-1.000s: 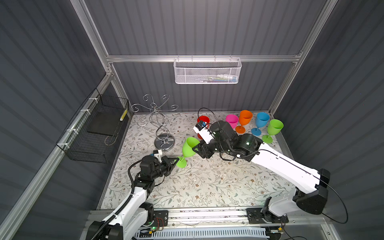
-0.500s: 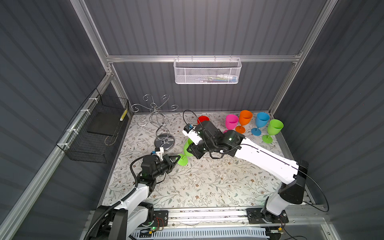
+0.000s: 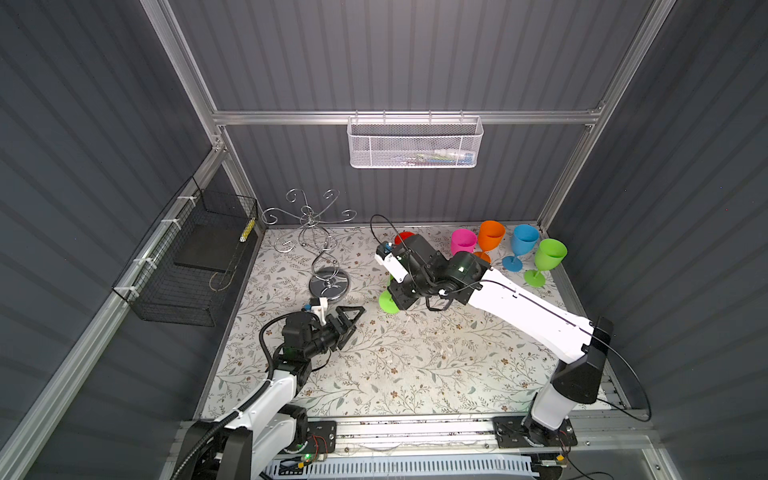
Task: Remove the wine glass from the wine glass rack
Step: 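Set the green glass upright beside the red glass with the right gripper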
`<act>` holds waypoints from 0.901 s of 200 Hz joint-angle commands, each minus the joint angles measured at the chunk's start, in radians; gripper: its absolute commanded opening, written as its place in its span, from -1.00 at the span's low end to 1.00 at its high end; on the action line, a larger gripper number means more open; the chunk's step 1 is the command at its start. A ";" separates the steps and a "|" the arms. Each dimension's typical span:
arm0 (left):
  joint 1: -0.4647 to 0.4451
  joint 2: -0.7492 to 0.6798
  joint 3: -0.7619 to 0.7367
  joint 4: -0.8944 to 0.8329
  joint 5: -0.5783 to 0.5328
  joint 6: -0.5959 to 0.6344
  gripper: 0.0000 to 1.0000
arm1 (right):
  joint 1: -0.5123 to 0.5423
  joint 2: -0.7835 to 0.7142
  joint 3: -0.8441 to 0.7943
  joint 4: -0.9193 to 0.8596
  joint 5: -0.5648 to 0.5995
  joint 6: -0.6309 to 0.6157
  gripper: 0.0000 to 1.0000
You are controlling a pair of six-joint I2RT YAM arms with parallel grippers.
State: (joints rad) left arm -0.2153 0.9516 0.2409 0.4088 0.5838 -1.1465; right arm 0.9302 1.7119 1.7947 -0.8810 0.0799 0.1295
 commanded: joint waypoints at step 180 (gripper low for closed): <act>-0.004 -0.194 0.219 -0.665 -0.214 0.416 0.99 | -0.390 0.337 0.132 0.093 0.008 -0.113 -0.97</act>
State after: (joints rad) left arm -0.2153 0.7513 0.4240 -0.1928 0.4103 -0.7780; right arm 0.5426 2.0247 1.8874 -0.7799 0.1184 0.0376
